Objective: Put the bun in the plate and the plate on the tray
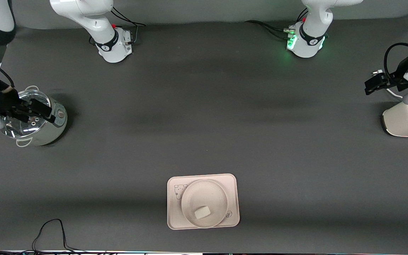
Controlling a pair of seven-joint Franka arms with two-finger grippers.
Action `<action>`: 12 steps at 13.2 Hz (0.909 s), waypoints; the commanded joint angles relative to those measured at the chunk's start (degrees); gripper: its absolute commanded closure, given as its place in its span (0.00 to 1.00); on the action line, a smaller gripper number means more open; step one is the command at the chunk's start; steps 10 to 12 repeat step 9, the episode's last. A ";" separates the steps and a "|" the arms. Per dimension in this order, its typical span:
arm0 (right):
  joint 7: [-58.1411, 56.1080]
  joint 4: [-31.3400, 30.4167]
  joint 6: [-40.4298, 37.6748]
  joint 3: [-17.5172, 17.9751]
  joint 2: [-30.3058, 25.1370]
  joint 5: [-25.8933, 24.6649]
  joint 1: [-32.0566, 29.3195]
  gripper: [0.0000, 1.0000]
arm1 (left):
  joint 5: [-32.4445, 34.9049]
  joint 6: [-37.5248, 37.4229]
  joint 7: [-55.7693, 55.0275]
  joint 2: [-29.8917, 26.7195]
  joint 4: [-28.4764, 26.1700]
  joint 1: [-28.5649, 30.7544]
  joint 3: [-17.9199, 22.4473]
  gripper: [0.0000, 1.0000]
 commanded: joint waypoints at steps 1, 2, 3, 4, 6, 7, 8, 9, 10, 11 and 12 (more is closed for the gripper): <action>-1.13 -1.78 -1.39 -0.08 -1.40 -0.79 -0.47 0.00 | -0.37 -0.26 3.24 0.15 1.01 0.42 0.75 0.00; -1.04 -1.78 -1.57 -0.08 -1.40 -0.88 -0.29 0.00 | -0.37 -0.61 2.72 0.68 1.72 0.33 0.75 0.00; -0.95 -1.87 -1.57 -0.08 -1.40 -0.88 -0.20 0.00 | -0.37 -0.62 2.37 0.68 1.72 0.33 0.75 0.00; -0.86 -1.87 -1.66 -0.08 -1.40 -1.23 -0.12 0.00 | -0.46 -1.05 2.37 0.68 1.72 0.33 0.75 0.00; -0.69 -1.87 -2.80 0.01 -1.66 -1.94 0.06 0.00 | -0.46 -1.58 2.54 0.86 1.90 0.33 0.75 0.00; -0.69 -1.87 -2.80 0.10 -1.83 -1.94 0.06 0.00 | -0.46 -1.67 2.37 0.86 1.99 0.33 0.75 0.00; -0.69 -1.87 -2.89 0.10 -1.84 -2.02 0.06 0.00 | -0.46 -1.76 2.37 0.86 1.99 0.33 0.75 0.00; -0.69 -1.87 -2.89 0.10 -1.84 -2.03 0.06 0.00 | -0.37 -1.85 2.45 0.86 1.99 0.33 0.75 0.00; -0.69 -1.87 -2.89 0.10 -1.84 -2.03 0.06 0.00 | -0.37 -1.85 2.45 0.86 1.99 0.33 0.75 0.00; -0.69 -1.87 -2.89 0.10 -1.84 -2.03 0.06 0.00 | -0.37 -1.85 2.45 0.86 1.99 0.33 0.75 0.00; -0.69 -1.87 -2.89 0.10 -1.84 -2.03 0.06 0.00 | -0.37 -1.85 2.45 0.86 1.99 0.33 0.75 0.00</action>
